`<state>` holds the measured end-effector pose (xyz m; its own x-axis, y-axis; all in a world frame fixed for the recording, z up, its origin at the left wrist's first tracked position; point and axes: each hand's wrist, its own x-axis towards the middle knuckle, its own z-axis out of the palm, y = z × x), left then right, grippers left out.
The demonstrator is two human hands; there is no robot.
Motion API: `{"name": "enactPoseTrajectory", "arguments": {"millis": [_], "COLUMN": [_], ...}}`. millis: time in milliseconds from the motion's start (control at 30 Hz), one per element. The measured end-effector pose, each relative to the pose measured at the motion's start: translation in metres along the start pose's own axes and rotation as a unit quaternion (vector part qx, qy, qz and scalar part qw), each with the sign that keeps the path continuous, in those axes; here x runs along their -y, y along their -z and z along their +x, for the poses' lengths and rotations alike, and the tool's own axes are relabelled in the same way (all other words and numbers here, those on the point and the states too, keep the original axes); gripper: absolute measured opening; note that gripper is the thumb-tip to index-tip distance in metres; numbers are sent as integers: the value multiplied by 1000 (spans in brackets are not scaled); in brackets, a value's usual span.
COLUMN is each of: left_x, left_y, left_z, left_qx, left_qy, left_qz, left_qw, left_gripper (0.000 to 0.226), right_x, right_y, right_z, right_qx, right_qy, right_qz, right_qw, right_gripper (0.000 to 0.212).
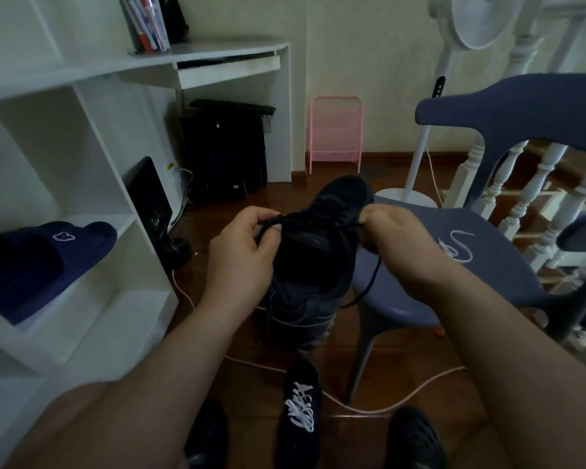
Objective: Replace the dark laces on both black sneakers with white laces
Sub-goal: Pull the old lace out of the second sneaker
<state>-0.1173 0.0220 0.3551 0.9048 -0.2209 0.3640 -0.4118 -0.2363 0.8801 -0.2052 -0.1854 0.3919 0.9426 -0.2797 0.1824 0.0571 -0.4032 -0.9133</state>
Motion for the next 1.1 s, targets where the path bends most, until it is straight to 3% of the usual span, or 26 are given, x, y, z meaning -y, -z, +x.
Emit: {"name": "enactPoseTrajectory", "arguments": {"millis": [100, 267, 400, 567, 700, 833, 967, 1100], "left_x": [1, 1, -3, -11, -13, -13, -10, -10], "left_y": [7, 20, 23, 20, 18, 15, 8, 2], "left_z": [7, 7, 3, -1, -6, -10, -15, -21], "left_qx": [-29, -51, -63, -69, -79, -102, -114, -103], "left_qy": [46, 8, -28, -50, -69, -68, -92, -128], "left_qz": [-61, 6, 55, 36, 38, 32, 25, 30], "left_qw": [997, 999, 996, 996, 994, 992, 989, 986], "left_gripper": [14, 14, 17, 15, 19, 21, 21, 16], "right_x": [-3, -16, -19, -23, -24, -11, 9, -4], "right_y": [11, 16, 13, 7, 2, -8, -31, -35], "right_z": [4, 8, 9, 7, 3, -7, -22, -14], "right_qx": [-53, -147, -196, -176, -139, -133, -14, -85], "right_qy": [-18, -102, -92, -66, -67, 24, 21, 52], "right_qz": [42, 135, 63, -19, -83, -279, -196, -211], "right_qw": [998, 974, 974, 982, 984, 951, 980, 972], "right_gripper": [33, 24, 19, 11, 30, 39, 45, 23]}}
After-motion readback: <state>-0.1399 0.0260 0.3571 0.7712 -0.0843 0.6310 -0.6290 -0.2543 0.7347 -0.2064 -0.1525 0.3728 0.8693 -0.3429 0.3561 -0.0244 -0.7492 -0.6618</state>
